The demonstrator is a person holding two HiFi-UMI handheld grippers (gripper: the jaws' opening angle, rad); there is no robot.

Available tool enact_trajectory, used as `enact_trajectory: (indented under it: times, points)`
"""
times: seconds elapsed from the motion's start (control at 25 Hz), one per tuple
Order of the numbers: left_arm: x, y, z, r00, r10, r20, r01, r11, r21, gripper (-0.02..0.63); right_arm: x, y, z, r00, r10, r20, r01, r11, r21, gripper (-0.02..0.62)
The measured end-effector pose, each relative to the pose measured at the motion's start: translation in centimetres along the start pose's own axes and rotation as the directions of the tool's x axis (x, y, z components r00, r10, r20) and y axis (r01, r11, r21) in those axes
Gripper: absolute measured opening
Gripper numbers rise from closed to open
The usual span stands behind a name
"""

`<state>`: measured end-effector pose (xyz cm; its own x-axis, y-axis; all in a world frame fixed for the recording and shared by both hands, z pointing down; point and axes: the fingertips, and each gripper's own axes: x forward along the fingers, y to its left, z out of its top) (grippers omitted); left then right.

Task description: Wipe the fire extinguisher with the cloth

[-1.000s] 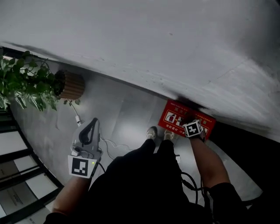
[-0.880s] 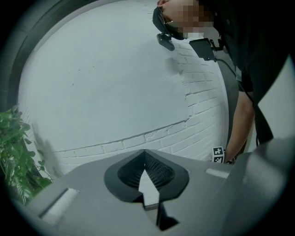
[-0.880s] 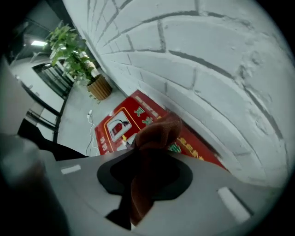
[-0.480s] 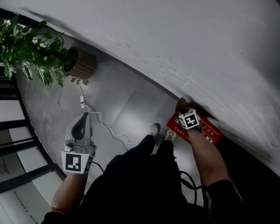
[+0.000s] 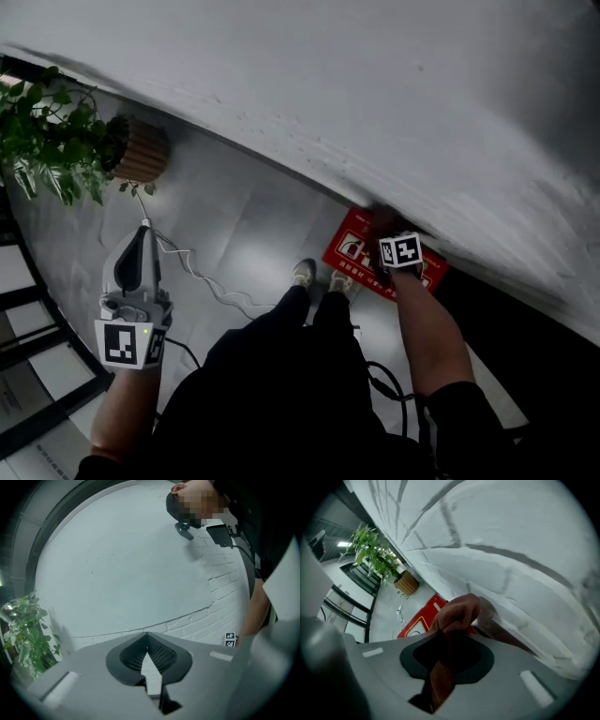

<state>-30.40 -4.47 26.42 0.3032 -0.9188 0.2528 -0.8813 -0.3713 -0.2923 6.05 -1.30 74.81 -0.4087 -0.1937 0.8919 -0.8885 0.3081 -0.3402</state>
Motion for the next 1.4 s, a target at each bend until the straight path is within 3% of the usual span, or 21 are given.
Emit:
enact_trajectory:
  times: [0.28,0.48,0.6,0.72,0.8,0.88,0.96,1.08,1.2,1.4]
  points:
    - [4.3,-4.3,0.9,0.990,-0.133,0.042,0.134,0.991,-0.021,-0.003,-6.4,-7.9,-8.1,0.990,-0.139,0.007,0.138,0.984,0.109,0.063]
    - [5.1,-5.2,1.5,0.981,-0.184,0.062,0.184,0.983,0.001,-0.003,-10.2,-12.9,-13.6,0.975,-0.220,-0.022,0.219,0.951,0.216,0.064]
    - [5.3,-4.8,1.5,0.981,-0.180,0.066,0.180,0.984,0.005,-0.003,-11.8,-15.3,-16.1,0.959,-0.275,-0.069,0.284,0.923,0.259,0.064]
    - [4.7,-3.9,1.6,0.984,-0.158,0.078,0.159,0.987,-0.006,-0.003,-13.8,-16.3,-16.7,0.924,-0.375,-0.075,0.382,0.888,0.257,0.063]
    - [3.8,-3.2,1.7,0.987,-0.139,0.084,0.140,0.990,-0.008,-0.003,-12.6,-12.9,-13.4,0.939,-0.343,0.000,0.338,0.926,0.169,0.063]
    - [2.9,-2.9,1.1,0.990,-0.118,0.079,0.119,0.993,-0.015,-0.003,-10.0,-7.6,-8.7,0.969,-0.237,0.072,0.234,0.971,0.041,0.063]
    - [2.0,-2.8,0.4,0.993,-0.097,0.062,0.098,0.995,-0.024,-0.003,-6.9,-2.4,-4.2,0.985,-0.125,0.119,0.132,0.990,-0.050,0.063]
    - [0.1,-1.9,0.1,0.998,-0.047,0.038,0.048,0.999,-0.017,-0.003,-1.8,4.4,1.3,0.992,0.011,0.128,0.009,0.987,-0.160,0.063]
    - [-1.8,-0.1,0.3,0.999,0.019,0.027,-0.019,1.000,0.001,-0.003,2.0,8.1,4.8,0.993,0.063,0.095,-0.041,0.974,-0.222,0.063]
    - [-5.6,1.8,0.9,0.994,0.112,0.000,-0.112,0.993,0.032,-0.003,5.6,10.1,4.1,0.995,0.091,-0.051,-0.099,0.981,-0.169,0.064]
